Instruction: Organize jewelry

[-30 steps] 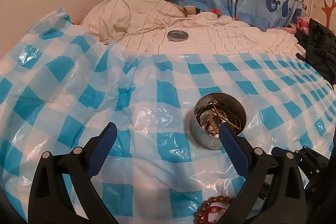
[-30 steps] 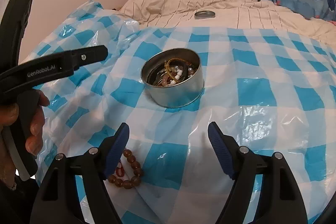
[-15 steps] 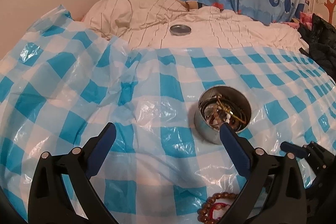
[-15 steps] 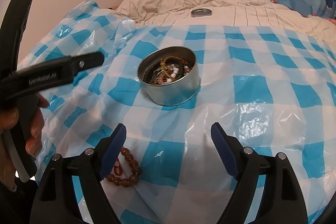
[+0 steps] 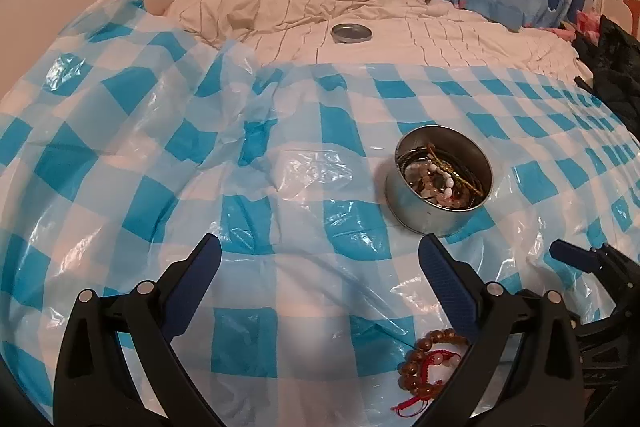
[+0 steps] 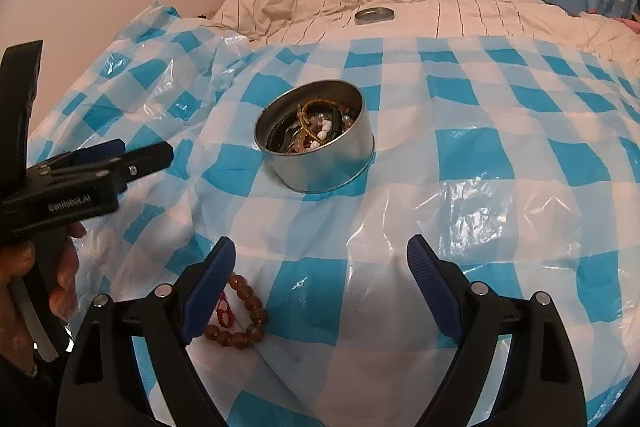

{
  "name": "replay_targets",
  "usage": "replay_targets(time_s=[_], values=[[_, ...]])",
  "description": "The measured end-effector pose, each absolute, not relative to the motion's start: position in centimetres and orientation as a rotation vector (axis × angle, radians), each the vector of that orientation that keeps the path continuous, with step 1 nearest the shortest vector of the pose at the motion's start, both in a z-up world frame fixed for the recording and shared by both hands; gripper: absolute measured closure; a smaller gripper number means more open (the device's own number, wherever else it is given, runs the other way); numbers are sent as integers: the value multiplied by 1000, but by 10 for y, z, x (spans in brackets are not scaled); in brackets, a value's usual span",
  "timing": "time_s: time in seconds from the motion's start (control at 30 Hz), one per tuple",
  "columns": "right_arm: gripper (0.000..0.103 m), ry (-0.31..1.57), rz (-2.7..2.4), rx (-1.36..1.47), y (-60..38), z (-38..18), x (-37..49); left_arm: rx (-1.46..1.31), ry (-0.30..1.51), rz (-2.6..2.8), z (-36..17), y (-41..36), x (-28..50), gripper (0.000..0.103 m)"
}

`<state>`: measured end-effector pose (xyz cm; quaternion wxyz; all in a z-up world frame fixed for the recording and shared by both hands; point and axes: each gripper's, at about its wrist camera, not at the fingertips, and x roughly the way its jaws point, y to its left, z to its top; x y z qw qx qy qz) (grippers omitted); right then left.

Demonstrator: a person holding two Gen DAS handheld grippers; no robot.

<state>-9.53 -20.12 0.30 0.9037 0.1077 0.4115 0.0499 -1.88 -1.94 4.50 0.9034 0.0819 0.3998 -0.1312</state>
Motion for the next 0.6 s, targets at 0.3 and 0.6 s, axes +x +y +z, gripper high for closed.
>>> replay_targets(time_s=[0.3, 0.6], values=[[19, 858, 96, 229, -206, -1, -93, 198, 843, -280, 41, -27, -13, 8], [19, 866, 96, 229, -208, -1, -93, 217, 851, -280, 37, -32, -14, 8]])
